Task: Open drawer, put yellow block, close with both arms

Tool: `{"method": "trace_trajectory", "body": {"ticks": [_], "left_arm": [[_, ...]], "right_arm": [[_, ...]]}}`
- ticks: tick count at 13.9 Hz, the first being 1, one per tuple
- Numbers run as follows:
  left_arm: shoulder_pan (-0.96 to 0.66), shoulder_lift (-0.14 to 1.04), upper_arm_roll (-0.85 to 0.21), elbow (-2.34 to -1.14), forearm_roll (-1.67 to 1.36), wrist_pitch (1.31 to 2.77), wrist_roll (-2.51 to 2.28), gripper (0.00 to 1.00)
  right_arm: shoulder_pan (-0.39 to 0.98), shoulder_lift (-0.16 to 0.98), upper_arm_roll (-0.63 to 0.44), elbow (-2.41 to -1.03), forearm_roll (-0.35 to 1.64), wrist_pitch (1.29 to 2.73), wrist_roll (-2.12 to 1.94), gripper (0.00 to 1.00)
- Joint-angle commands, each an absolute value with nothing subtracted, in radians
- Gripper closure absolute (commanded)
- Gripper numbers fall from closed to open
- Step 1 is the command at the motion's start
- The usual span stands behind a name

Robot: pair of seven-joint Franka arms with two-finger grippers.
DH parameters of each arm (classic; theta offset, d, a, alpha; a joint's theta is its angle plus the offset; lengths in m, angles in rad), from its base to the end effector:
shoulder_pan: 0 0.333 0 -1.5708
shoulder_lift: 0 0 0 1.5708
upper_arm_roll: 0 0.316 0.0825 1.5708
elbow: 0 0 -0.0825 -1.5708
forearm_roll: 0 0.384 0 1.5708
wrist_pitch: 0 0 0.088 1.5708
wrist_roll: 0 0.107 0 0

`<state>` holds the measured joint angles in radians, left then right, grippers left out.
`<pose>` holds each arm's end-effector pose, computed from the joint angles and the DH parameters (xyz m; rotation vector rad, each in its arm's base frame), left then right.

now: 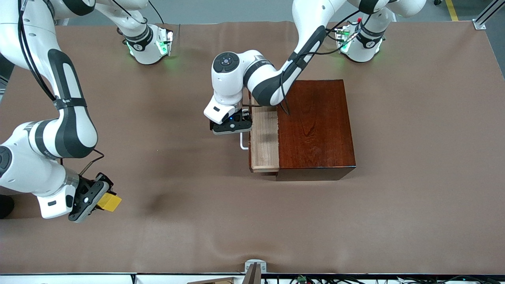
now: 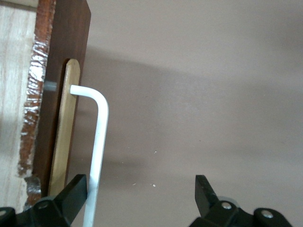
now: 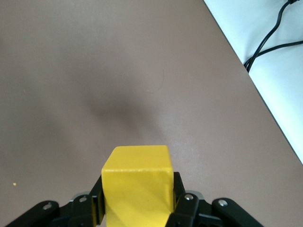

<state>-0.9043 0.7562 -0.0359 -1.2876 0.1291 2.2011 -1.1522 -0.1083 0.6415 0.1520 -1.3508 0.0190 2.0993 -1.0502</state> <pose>0.4573 -0.6071 0.3133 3.0301 0.2366 0.2342 0.7381 0.0085 0.3621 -2.6779 -1.5515 -0.2336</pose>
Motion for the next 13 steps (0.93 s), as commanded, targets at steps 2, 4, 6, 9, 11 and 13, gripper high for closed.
{"method": "trace_trajectory", "body": {"ticks": [2,4,6,9,11,13], "left_arm": [[-0.910,0.764,-0.037,-1.261,0.140,2.215,-1.155,0.00],[-0.905,0.744,-0.037,-1.261,0.133,2.206,-1.154,0.00],[-0.899,0.698,-0.032,-1.261,0.126,2.175,-1.147,0.00],[-0.829,0.560,-0.035,-1.262,0.098,1.987,-1.102,0.00],[-0.746,0.442,-0.032,-1.273,0.020,1.837,-0.964,0.00],[-0.654,0.359,-0.032,-1.279,0.005,1.671,-0.795,0.00]], "right_arm": [[-0.175,0.679,0.164,-1.338,0.029,2.138,-1.167,1.00],[-0.196,0.698,0.164,-1.338,0.029,2.158,-1.209,1.00],[-0.212,0.706,0.163,-1.339,0.028,2.161,-1.227,1.00],[-0.218,0.712,0.163,-1.339,0.025,2.180,-1.262,1.00],[-0.221,0.712,0.163,-1.339,0.026,2.187,-1.273,1.00],[-0.215,0.712,0.163,-1.338,0.026,2.187,-1.275,1.00]]}}
